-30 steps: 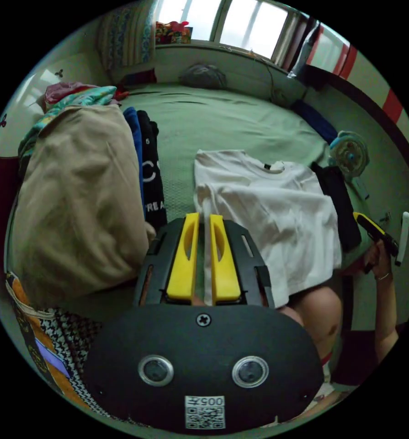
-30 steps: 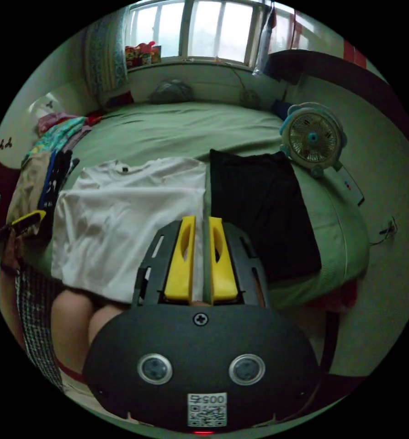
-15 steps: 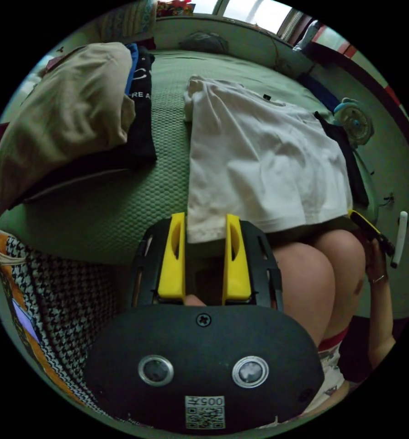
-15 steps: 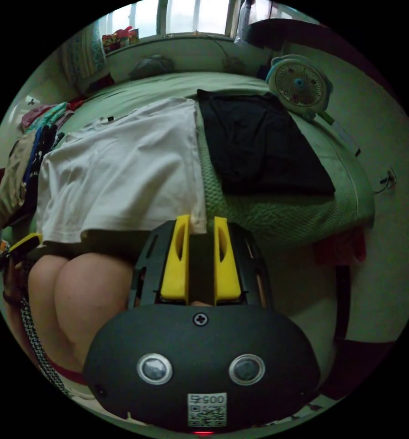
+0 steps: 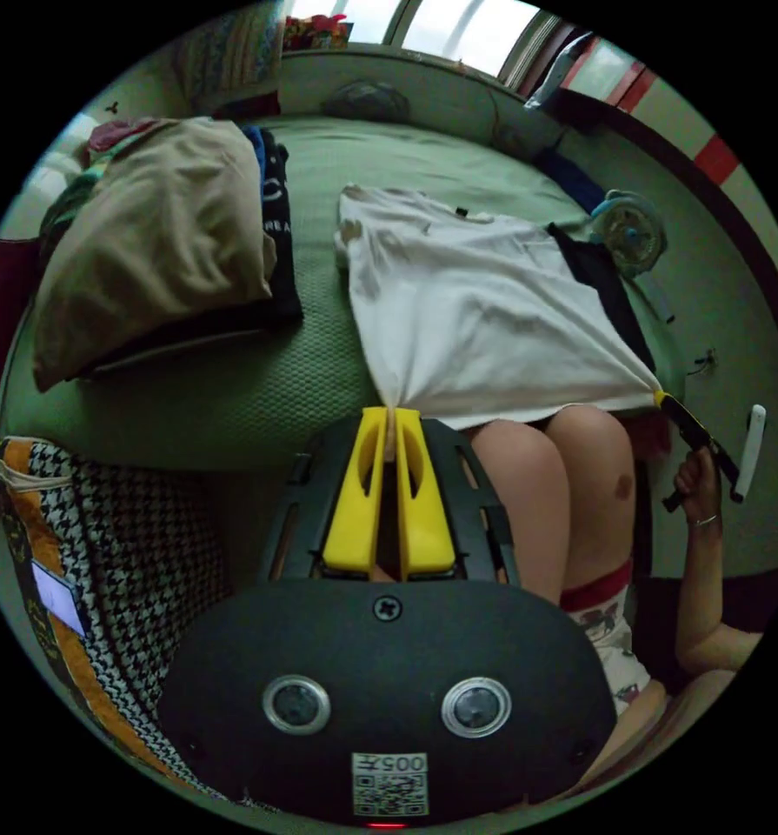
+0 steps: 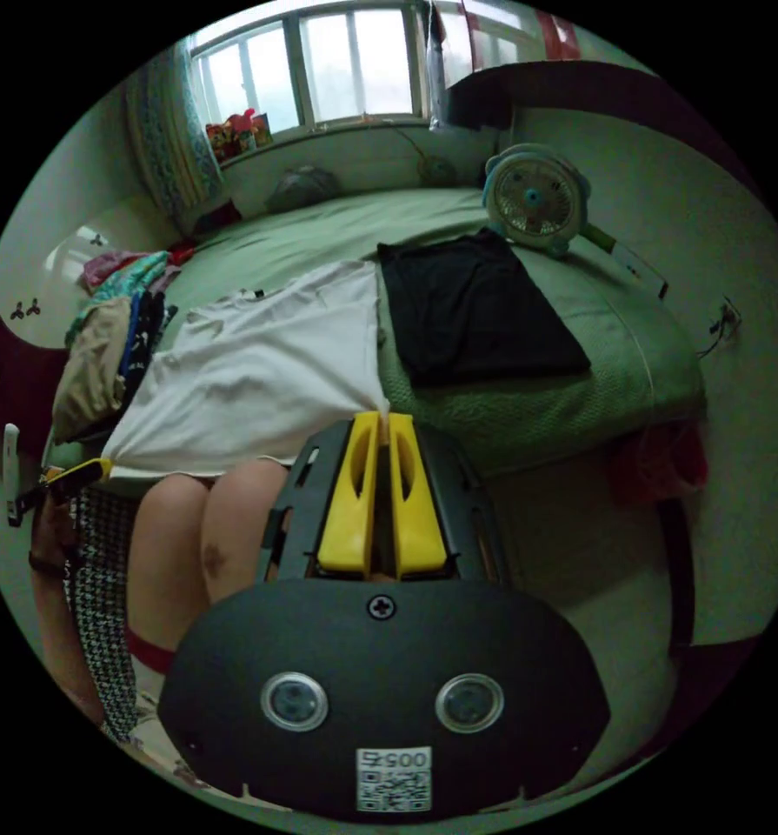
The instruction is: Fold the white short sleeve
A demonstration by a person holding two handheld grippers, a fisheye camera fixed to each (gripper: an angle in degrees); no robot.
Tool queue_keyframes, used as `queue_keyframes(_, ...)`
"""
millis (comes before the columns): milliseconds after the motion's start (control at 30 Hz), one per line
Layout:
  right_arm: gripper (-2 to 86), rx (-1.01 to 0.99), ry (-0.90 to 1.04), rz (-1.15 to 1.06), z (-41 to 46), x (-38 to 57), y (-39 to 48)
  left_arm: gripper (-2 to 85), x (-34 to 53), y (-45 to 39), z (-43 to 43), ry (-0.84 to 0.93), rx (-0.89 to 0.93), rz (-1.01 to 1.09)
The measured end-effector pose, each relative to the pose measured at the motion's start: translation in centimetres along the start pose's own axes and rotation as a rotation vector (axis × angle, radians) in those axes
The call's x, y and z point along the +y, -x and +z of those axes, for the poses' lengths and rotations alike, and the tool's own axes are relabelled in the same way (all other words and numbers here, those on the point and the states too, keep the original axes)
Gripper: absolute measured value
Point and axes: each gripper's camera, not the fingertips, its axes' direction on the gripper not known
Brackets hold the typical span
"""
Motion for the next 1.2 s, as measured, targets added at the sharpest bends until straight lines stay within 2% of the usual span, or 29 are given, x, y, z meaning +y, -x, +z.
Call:
queue_keyframes(200,-1.3,0.052,-0.07,-0.044,-6.7,2.6,-1.6,1.1,3.8,0.0,-7.4,-0.047,-0.003,0.017)
queue_keyframes(333,-1.3,-0.026,-0.024,-0.009,-9.5,5.0,-3.6,1.0,6.6,0.1,-10.9,-0.022,0.007,0.052)
queue_keyframes(467,-1.3,-0.015,-0.005,-0.034,-12.0,7.4,-4.0,0.9,8.9,0.3,-13.8,-0.027,0.028,0.047)
queue_keyframes(733,-1.4,-0.06,-0.07,-0.007,-17.9,8.1,-5.0,0.8,12.2,1.4,-21.9,-0.141,0.033,0.04)
queue_keyframes(1200,-1.3,-0.046,-0.024,0.021,-16.0,3.7,-4.4,1.4,9.0,4.2,-22.4,-0.132,0.033,-0.029)
